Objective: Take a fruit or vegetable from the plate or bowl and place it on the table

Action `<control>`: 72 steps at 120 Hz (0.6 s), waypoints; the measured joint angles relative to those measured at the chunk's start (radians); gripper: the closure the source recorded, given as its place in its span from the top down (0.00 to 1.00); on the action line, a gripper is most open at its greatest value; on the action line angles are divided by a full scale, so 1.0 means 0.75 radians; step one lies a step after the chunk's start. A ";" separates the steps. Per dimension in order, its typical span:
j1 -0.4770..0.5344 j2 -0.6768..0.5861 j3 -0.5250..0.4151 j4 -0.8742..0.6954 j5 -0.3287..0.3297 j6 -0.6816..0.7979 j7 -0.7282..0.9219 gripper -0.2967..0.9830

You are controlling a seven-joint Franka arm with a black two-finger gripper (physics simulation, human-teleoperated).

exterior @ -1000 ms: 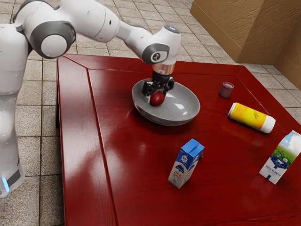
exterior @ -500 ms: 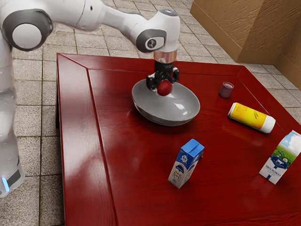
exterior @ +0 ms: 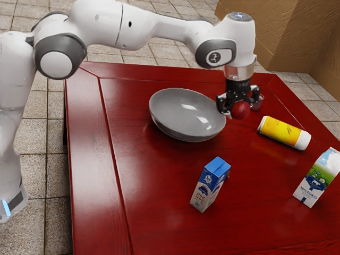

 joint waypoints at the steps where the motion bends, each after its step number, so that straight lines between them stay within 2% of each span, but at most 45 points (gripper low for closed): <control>1: 0.001 0.008 -0.001 0.011 0.000 -0.001 0.000 0.46; 15: 0.006 0.135 -0.038 0.180 0.001 -0.015 -0.002 0.46; 26: 0.019 0.167 -0.052 0.225 0.001 -0.022 0.002 0.46; 34: 0.039 0.169 -0.048 0.215 -0.006 -0.023 0.024 0.59; 50: 0.048 0.149 -0.045 0.179 -0.015 -0.021 0.068 0.70; 64: 0.040 -0.064 0.021 -0.138 -0.078 0.008 0.044 0.74; 72: 0.031 -0.279 0.028 -0.273 -0.109 -0.063 -0.031 0.75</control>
